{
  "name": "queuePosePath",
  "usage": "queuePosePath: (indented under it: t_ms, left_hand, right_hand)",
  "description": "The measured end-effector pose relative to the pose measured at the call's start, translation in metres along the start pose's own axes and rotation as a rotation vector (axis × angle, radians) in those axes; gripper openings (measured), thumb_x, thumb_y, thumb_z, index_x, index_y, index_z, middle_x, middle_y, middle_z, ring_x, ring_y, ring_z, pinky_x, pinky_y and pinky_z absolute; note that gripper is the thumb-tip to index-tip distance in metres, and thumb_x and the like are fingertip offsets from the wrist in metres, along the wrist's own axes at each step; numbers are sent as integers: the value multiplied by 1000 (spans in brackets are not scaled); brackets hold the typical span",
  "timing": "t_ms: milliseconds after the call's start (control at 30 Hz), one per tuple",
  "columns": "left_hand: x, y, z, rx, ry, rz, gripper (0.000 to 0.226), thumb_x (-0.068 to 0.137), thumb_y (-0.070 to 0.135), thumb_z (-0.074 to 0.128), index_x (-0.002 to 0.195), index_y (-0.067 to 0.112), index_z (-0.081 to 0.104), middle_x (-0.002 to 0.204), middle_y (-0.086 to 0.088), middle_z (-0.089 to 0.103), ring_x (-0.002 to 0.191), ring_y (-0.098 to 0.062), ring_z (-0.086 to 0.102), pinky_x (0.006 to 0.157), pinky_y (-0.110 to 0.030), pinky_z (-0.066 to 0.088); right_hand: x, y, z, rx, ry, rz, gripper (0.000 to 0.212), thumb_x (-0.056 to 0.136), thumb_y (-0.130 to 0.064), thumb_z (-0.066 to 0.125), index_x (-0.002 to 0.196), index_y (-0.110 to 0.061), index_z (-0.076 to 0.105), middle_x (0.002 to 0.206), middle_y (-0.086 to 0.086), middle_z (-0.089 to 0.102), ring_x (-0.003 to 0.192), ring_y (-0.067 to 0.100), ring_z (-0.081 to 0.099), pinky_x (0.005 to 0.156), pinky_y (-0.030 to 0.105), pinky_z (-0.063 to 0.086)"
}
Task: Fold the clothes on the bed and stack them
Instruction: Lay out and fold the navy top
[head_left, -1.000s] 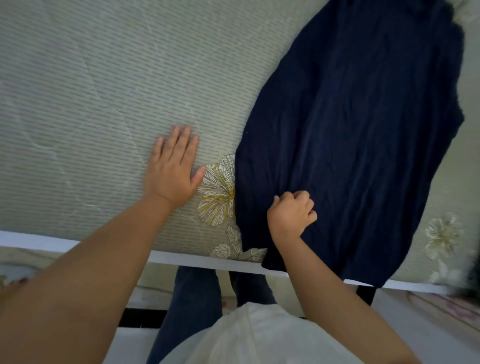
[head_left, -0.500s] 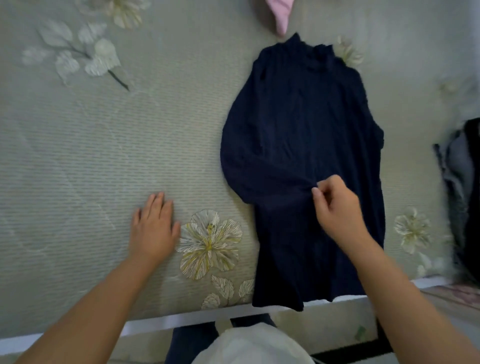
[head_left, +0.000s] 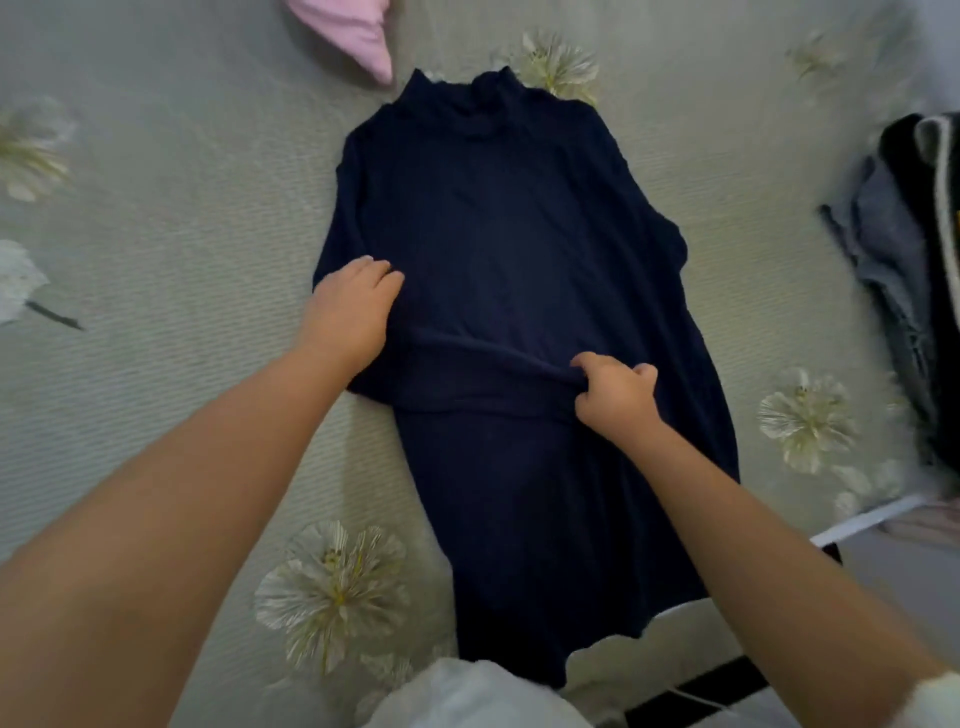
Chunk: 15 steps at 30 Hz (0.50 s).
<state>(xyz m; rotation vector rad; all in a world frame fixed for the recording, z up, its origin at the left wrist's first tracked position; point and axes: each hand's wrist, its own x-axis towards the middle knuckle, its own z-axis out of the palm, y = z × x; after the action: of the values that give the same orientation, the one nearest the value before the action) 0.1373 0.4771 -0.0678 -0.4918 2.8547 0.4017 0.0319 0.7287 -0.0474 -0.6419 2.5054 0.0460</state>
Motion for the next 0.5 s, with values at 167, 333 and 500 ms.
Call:
queuePosePath:
  t_ms: [167, 333, 500]
  left_hand:
    - [50, -28, -15, 479, -341, 98, 37, 93, 16, 40, 130, 20, 45, 136, -2, 43, 134, -22, 26, 109, -37, 19]
    - [56, -65, -46, 30, -285, 92, 18, 94, 9, 41, 100, 2, 57, 97, -11, 59, 94, -27, 53, 82, -29, 35]
    - [71, -104, -70, -50, -144, -221, 20, 96, 12, 37, 103, 1, 52, 86, -19, 60, 76, -32, 54, 67, -34, 35]
  right_hand:
    - [34, 15, 0, 59, -88, 36, 30, 85, -6, 47, 110, -15, 59, 114, 2, 57, 104, 20, 52, 98, 34, 20]
    - [79, 5, -23, 270, 15, -106, 19, 84, -3, 50, 96, -4, 65, 99, 9, 61, 93, 26, 56, 93, 35, 35]
    - [120, -14, -54, 233, 44, -232, 15, 83, -2, 51, 91, -2, 65, 92, 10, 61, 86, 27, 56, 91, 36, 34]
